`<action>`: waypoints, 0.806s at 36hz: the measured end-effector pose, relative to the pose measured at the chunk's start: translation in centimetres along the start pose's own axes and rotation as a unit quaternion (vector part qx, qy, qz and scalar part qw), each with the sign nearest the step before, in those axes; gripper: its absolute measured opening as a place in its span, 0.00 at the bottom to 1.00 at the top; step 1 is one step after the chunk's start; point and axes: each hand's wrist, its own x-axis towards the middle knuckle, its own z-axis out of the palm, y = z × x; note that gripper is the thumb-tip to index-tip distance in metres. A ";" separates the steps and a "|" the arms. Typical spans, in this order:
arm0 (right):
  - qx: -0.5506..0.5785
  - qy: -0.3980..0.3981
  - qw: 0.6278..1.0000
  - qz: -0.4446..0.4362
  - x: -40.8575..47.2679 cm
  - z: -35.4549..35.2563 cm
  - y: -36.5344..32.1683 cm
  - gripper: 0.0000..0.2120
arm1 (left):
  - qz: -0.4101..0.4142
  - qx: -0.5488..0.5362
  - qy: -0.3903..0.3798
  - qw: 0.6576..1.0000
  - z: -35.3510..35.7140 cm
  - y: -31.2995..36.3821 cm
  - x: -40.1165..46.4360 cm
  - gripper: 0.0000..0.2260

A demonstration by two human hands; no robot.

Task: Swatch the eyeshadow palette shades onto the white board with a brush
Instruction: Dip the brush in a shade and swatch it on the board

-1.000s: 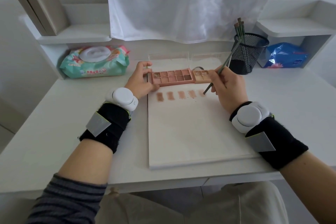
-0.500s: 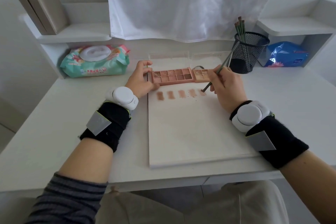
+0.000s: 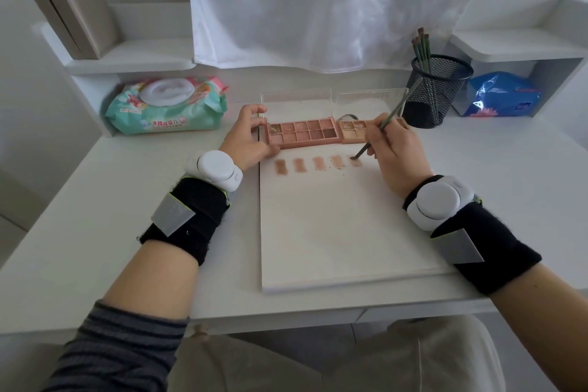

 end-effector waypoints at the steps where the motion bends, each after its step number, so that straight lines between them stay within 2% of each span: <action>1: 0.001 0.000 1.000 0.001 0.0 -0.1 -0.1 0.10 | -0.001 0.002 -0.001 1.000 0.0 0.0 0.0 0.30; 8: 0.043 0.049 0.998 -0.009 -0.2 -0.2 -0.5 0.09 | -0.004 0.001 -0.018 1.000 0.0 0.2 -0.1 0.33; 15: 0.029 0.020 0.999 0.007 -0.1 0.0 0.0 0.09 | -0.013 -0.006 -0.016 1.000 0.0 0.3 -0.3 0.34; 20: 0.041 0.026 0.999 0.018 0.0 0.0 0.0 0.09 | -0.003 0.001 -0.010 1.000 -0.1 0.2 -0.2 0.30; 25: 0.051 0.040 0.998 0.015 0.0 0.0 -0.2 0.08 | -0.007 -0.008 -0.011 1.000 0.0 0.5 -0.4 0.34; 29: 0.026 0.024 0.999 0.022 0.2 0.0 0.0 0.08 | -0.004 0.003 -0.006 1.000 0.0 0.3 -0.2 0.30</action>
